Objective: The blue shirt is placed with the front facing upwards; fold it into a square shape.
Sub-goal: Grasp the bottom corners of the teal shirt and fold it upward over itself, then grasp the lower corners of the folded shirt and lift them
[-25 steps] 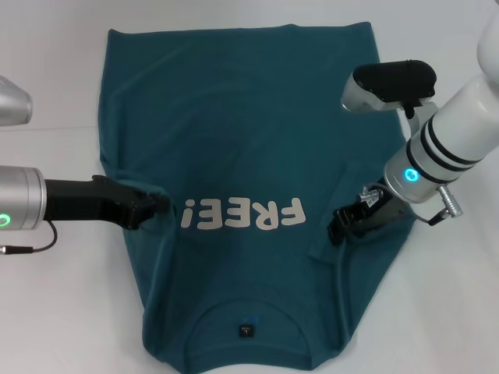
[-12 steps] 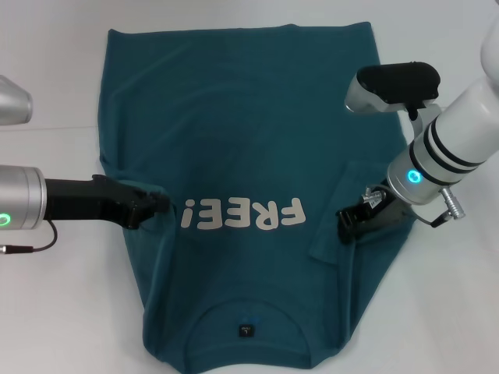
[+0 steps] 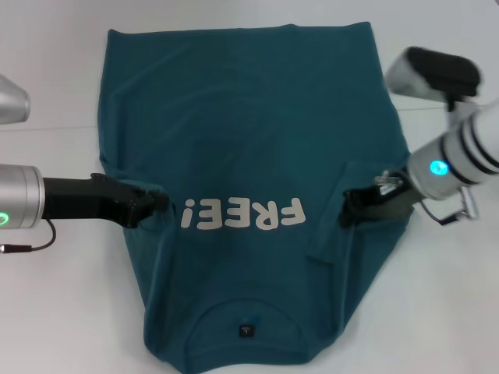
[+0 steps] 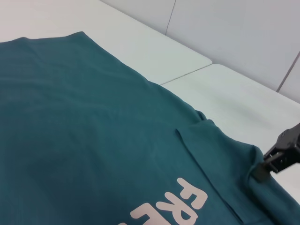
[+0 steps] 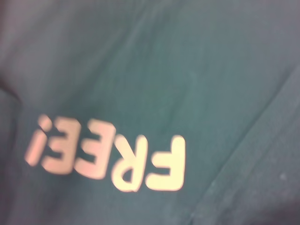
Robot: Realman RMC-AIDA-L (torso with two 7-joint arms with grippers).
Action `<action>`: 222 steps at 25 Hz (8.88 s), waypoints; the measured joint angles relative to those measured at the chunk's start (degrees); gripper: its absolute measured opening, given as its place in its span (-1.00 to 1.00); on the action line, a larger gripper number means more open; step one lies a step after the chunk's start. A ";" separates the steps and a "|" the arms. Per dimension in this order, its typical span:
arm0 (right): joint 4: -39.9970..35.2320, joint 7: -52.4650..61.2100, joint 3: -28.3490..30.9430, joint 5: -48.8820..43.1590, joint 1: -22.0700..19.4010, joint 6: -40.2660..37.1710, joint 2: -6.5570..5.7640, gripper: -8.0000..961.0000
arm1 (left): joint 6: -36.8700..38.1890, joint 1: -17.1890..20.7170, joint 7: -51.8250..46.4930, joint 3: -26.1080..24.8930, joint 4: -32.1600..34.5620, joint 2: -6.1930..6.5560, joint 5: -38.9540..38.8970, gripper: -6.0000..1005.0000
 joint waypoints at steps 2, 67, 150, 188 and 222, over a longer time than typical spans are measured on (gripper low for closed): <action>-3.18 0.25 0.98 4.02 -3.34 -0.98 -0.07 -0.86 | -0.15 0.13 0.01 -0.08 0.03 -0.06 0.00 -0.98; 6.54 -19.69 28.37 31.10 -31.07 -19.32 -13.94 -0.86 | 16.05 10.99 -17.53 -13.86 -1.41 2.21 -5.72 -0.97; 15.46 -24.22 38.50 36.88 -10.18 4.99 -14.85 -0.66 | -19.80 -9.69 -5.09 -11.44 18.82 3.24 -19.09 -0.85; 14.83 -31.76 25.28 36.41 -8.95 10.14 -15.15 0.50 | -34.06 -8.17 -4.56 2.21 18.98 1.74 -18.86 -0.02; 5.72 -40.46 27.16 36.33 -22.04 -2.84 -12.08 0.65 | -39.23 -5.09 -24.12 11.02 12.95 -2.12 11.48 0.21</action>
